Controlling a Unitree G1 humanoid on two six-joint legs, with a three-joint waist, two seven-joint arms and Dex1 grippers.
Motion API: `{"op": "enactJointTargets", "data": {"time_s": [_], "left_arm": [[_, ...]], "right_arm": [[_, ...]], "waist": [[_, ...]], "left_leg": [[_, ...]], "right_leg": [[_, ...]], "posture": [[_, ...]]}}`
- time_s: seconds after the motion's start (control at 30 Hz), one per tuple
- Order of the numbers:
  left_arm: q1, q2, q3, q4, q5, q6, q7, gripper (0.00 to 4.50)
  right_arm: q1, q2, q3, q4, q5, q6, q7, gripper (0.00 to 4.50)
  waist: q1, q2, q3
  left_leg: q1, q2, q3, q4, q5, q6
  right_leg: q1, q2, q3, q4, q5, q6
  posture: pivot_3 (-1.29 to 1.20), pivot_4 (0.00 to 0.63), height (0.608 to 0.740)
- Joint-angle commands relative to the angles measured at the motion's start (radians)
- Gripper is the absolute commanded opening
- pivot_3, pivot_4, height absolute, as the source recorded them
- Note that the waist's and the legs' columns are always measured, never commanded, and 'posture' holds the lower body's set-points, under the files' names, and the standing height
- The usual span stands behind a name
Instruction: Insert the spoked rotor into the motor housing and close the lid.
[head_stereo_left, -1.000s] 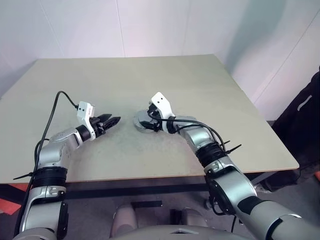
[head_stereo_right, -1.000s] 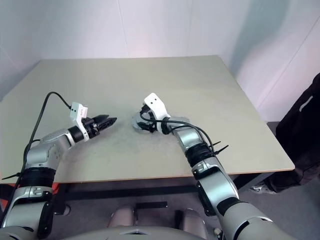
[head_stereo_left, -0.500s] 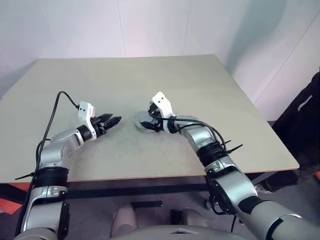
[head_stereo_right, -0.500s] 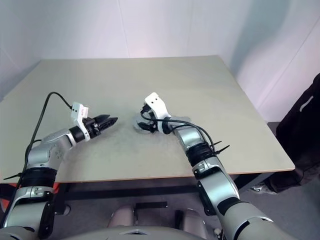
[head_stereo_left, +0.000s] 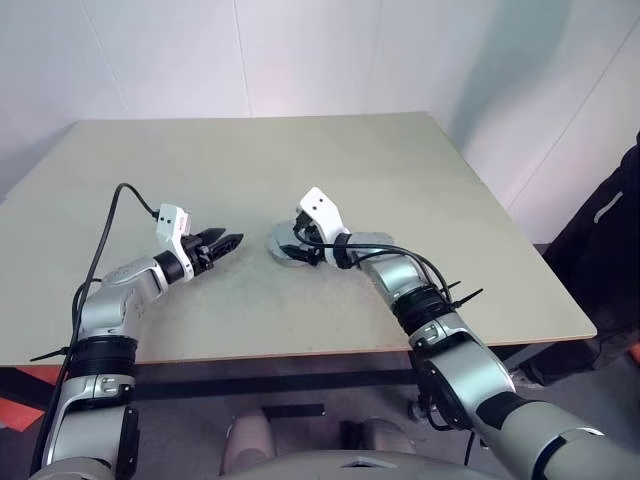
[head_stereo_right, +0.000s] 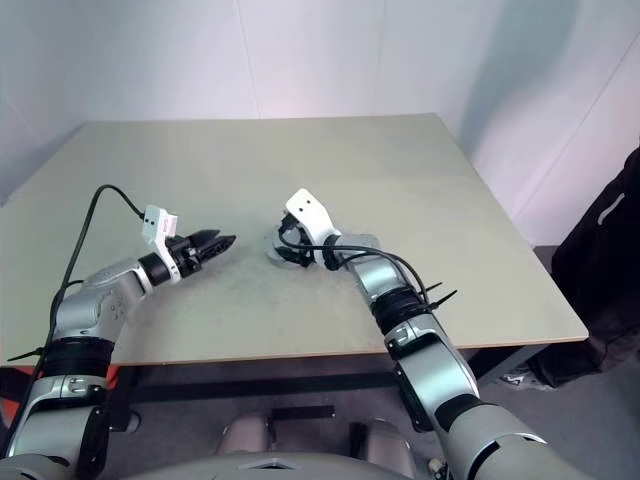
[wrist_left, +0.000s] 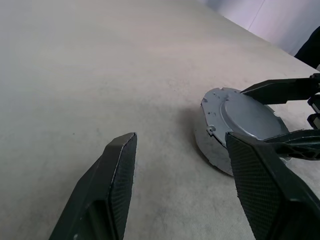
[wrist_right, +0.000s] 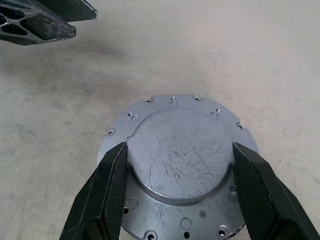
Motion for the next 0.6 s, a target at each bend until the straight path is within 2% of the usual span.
{"op": "enactJointTargets", "data": {"time_s": [0.03, 0.23, 0.33, 0.6], "left_arm": [[-0.009, 0.004, 0.014, -0.040, -0.012, -0.005, 0.003, 3.03], [-0.009, 0.001, 0.010, -0.040, -0.011, -0.003, 0.004, 3.03], [-0.007, 0.002, 0.011, -0.042, -0.011, -0.001, 0.003, 3.03], [-0.009, 0.002, 0.010, -0.042, -0.010, 0.000, 0.002, 3.03]], "right_arm": [[0.016, -0.026, 0.021, 0.058, -0.027, 0.027, 0.031, 3.08], [0.002, -0.021, 0.011, 0.111, -0.049, -0.005, -0.026, 3.08], [-0.006, -0.018, 0.016, 0.132, -0.060, -0.030, -0.052, 3.08], [0.000, -0.054, 0.042, 0.115, -0.067, -0.042, 0.002, 3.08]], "waist": [[0.001, 0.000, 0.000], [0.000, 0.000, 0.000], [0.000, 0.000, 0.000], [0.001, 0.001, 0.000]], "left_leg": [[0.000, 0.000, 0.000, 0.000, 0.000, 0.000], [0.000, 0.000, 0.000, 0.000, -0.001, 0.002], [0.002, 0.000, 0.000, 0.000, -0.001, 0.002], [0.005, -0.001, 0.000, 0.000, -0.001, 0.002]], "right_leg": [[0.000, 0.000, 0.000, 0.000, 0.000, 0.000], [0.001, 0.000, 0.000, -0.001, 0.003, -0.005], [0.002, 0.000, 0.000, -0.001, 0.000, 0.000], [0.005, -0.001, 0.000, -0.002, -0.001, 0.002]], "posture": [[0.00, 0.000, 0.740], [0.00, 0.000, 0.740], [0.00, 0.000, 0.740], [0.00, 0.000, 0.740]]}}
